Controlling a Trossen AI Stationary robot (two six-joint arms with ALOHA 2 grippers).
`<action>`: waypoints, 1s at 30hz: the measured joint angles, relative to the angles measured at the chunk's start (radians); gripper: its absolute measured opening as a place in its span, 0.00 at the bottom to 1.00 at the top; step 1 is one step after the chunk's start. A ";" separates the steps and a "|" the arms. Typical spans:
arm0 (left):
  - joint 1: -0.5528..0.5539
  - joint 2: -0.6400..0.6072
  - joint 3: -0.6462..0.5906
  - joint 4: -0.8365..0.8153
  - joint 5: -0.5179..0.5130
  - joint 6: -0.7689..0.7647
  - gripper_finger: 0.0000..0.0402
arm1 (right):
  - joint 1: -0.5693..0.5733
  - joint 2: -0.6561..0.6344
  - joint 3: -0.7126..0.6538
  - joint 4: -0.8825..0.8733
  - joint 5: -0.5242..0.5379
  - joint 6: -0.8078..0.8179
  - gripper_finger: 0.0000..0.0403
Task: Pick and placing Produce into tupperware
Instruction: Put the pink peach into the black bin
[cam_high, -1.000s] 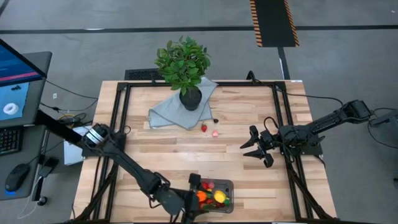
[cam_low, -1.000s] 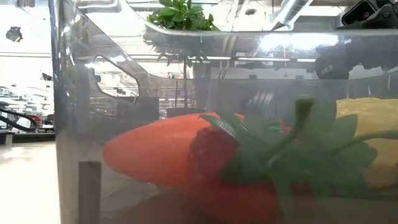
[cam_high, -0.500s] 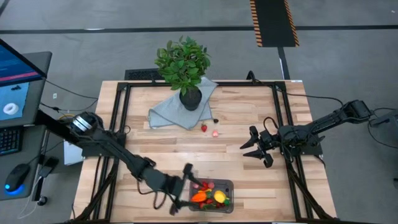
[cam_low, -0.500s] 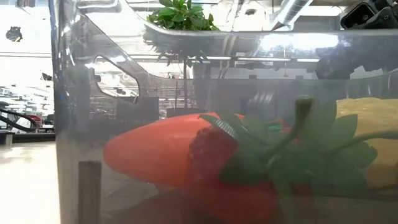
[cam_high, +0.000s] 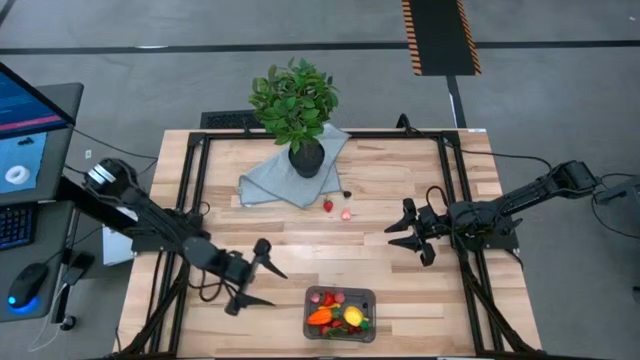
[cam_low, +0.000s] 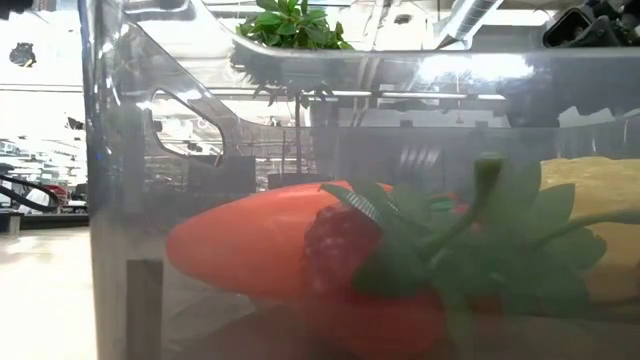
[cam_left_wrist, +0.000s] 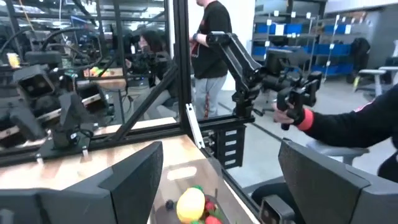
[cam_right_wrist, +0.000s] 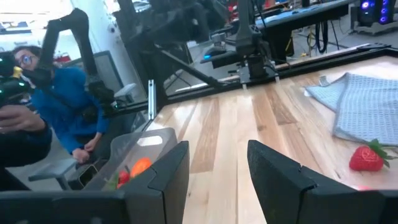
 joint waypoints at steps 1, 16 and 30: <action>0.000 -0.016 -0.031 0.024 0.003 -0.009 0.77 | 0.000 0.000 0.000 0.001 0.000 0.000 0.46; 0.003 -0.088 -0.286 0.210 -0.098 -0.013 0.77 | 0.000 0.038 0.000 0.047 0.072 0.094 0.46; 0.003 -0.087 -0.422 0.403 -0.077 -0.010 0.77 | -0.058 0.222 0.149 -0.024 0.311 0.120 0.44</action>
